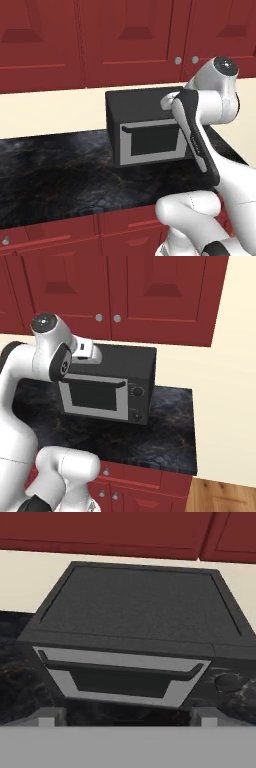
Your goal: Get the candle and the liquor from the cabinet and move them to the dining counter.
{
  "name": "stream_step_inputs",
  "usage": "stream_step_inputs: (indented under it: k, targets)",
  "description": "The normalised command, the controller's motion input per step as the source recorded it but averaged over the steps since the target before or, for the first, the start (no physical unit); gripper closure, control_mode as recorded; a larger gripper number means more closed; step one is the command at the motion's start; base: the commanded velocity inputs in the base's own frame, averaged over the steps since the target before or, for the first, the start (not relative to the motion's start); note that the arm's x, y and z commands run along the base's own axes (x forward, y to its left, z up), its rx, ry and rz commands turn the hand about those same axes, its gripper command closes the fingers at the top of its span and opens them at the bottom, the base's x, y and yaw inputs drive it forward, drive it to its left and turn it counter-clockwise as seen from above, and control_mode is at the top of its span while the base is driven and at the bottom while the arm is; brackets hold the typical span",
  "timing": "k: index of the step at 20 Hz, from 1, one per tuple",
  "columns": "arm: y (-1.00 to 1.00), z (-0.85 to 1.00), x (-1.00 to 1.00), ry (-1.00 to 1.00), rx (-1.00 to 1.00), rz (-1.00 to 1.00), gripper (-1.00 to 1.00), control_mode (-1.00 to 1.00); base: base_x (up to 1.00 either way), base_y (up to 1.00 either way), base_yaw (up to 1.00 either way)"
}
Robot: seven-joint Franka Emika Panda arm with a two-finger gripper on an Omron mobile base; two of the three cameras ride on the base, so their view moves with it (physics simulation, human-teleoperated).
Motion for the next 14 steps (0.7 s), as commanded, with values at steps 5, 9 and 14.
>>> stream_step_inputs:
  k: [5, 9, 14]
  targets:
    - [-0.17, 0.32, -0.61, -0.36, 0.0, 0.0, -1.0, -1.0, 0.0, 0.0, 0.0]
    - [-0.18, 0.07, -0.52, -0.32, 0.0, 0.0, -1.0, -1.0, 0.0, 0.0, 0.0]
    - [-0.12, 0.0, -0.35, -0.28, 0.0, 0.0, -1.0, -1.0, 0.0, 0.0, 0.0]
